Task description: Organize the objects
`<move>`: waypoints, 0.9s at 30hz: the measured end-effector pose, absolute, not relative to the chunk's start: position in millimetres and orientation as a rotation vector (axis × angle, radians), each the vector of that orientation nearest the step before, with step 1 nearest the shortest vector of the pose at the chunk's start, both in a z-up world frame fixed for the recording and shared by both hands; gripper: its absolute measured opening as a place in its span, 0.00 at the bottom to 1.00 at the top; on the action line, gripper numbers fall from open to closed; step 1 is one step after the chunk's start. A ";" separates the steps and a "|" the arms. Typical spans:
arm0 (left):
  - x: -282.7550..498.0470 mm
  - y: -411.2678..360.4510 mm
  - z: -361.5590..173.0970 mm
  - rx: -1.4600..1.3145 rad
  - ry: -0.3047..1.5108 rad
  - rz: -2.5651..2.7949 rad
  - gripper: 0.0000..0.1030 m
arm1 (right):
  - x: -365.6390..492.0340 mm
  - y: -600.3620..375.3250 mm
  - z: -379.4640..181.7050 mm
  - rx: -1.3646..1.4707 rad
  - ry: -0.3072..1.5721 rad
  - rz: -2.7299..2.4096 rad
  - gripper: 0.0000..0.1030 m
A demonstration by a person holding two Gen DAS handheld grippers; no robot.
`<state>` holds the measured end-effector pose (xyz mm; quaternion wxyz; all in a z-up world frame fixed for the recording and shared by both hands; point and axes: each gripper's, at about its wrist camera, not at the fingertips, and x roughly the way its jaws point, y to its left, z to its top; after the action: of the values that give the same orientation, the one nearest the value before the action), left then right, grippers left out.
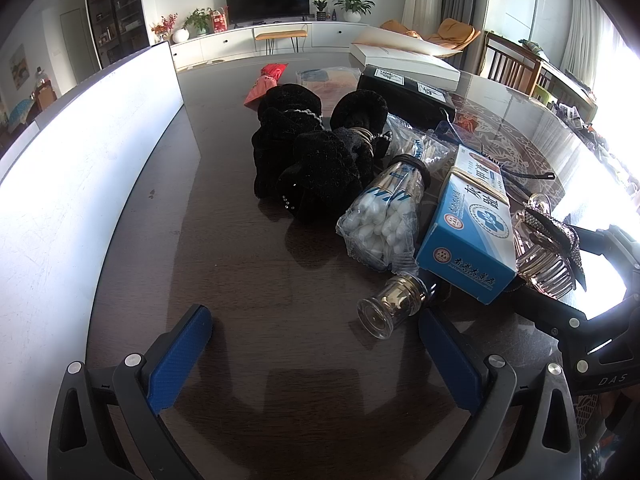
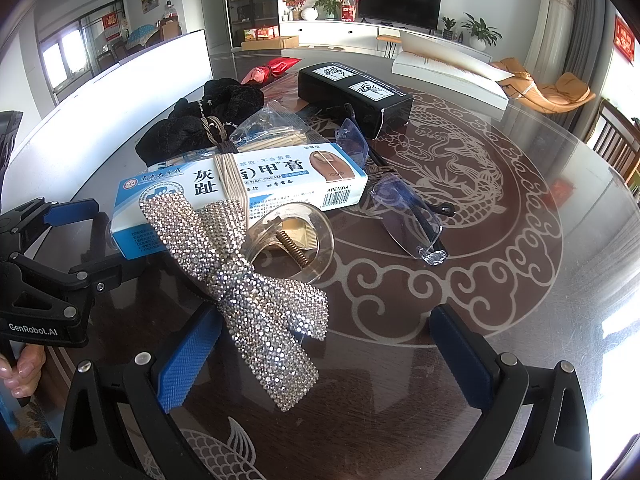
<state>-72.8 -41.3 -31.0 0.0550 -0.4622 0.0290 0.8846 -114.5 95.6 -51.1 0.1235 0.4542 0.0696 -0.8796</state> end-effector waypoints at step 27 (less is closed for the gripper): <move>-72.8 -40.9 -31.2 -1.403 0.088 2.687 1.00 | -109.2 100.1 -50.3 1.331 0.217 -2.544 1.00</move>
<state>-72.8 -40.9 -31.2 0.0542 -0.4620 0.0289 0.8847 -109.2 100.1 -50.3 0.1306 0.4582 0.0748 -0.8760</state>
